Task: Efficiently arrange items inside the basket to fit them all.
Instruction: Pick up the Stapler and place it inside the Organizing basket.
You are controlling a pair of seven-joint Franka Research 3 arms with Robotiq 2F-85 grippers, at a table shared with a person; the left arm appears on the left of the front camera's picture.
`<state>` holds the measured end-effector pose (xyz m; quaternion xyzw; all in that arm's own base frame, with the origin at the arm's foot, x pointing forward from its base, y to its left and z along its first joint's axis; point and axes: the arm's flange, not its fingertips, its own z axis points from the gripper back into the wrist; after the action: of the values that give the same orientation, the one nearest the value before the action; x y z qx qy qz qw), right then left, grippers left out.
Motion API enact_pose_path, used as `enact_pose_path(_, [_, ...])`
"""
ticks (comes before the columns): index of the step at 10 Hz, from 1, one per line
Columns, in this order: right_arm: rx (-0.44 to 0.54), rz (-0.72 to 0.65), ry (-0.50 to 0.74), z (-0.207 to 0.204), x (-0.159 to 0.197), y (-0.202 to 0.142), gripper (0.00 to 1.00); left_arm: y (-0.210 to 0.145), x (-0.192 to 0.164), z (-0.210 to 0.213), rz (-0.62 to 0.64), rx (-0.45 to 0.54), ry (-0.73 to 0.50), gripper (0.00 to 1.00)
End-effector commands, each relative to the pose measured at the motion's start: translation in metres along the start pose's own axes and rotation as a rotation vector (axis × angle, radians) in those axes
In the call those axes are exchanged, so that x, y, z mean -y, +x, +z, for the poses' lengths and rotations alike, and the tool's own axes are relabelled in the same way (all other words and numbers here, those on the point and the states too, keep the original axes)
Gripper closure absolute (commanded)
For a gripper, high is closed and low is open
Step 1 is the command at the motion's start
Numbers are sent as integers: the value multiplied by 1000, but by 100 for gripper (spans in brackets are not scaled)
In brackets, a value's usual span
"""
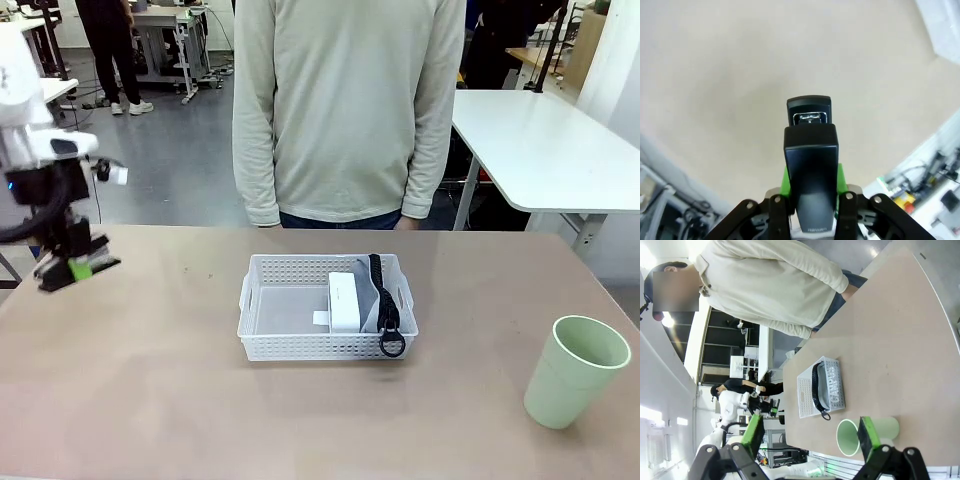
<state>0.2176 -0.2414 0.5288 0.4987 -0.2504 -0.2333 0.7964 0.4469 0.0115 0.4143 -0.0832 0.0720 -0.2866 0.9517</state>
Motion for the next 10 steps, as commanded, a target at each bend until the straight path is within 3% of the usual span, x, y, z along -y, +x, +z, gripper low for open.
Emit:
enact_pose_path(1, [8,26,27,0,-1,1,0,-25,7,-23,102,238,45,100])
enact_pose_path(2, [8,26,27,0,-1,1,0,0,0,0,0,0,0,100])
enact_pose_path(6, [8,26,27,0,-1,1,0,0,0,0,0,0,0,100])
enact_pose_path(7, [8,26,27,0,-1,1,0,-2,5,-8,-3,22,2,63])
enact_pose_path(8, [8,26,27,0,-1,1,0,15,27,0,58,-25,41,63])
enact_pose_path(10, [8,26,27,0,-1,1,0,77,116,20,-26,97,124,63])
